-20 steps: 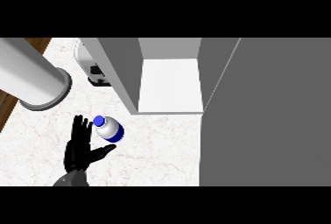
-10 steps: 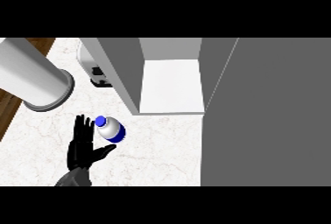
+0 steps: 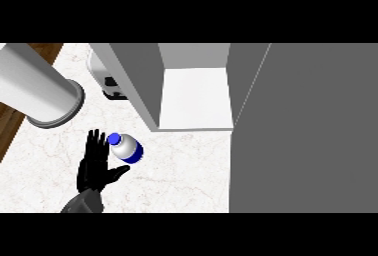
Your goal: Pick up the bottled water, place it into the cabinet and close the cabinet
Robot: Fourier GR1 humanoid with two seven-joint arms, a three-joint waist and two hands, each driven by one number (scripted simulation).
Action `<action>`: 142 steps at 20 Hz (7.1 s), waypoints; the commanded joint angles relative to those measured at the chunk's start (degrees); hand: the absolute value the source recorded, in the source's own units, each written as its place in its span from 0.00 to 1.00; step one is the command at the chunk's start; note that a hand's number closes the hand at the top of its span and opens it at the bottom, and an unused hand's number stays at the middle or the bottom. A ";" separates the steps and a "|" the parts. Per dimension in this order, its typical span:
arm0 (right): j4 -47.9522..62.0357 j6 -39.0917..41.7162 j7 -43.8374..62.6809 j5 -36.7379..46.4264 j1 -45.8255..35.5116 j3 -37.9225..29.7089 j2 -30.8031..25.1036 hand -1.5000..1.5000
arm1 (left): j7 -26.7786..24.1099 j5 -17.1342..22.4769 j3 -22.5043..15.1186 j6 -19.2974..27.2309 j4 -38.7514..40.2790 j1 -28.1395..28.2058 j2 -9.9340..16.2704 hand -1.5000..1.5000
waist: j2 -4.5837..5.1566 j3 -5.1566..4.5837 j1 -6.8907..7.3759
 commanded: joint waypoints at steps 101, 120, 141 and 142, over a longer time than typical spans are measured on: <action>11.35 -1.59 -2.95 1.47 -8.03 4.04 0.40 0.00 | 25.54 -10.83 -22.29 51.12 -5.32 -38.82 -6.76 1.00 | 1.68 -1.22 -3.28; 11.95 -0.40 -3.97 0.00 -7.04 2.13 -1.31 0.00 | 19.35 -17.15 -19.36 56.86 13.58 -44.80 -2.52 0.00 | 1.99 -1.22 -3.32; 8.19 -2.39 -1.98 1.45 -6.97 4.25 -0.83 0.00 | 3.37 -9.95 -10.69 41.32 5.68 -39.51 -5.30 0.00 | 0.92 -1.26 -0.63; 4.00 -0.29 -4.23 0.29 -0.65 3.73 -2.83 0.00 | 3.05 -10.10 -11.07 37.76 5.16 -38.37 -4.44 0.00 | 0.66 -1.26 -0.94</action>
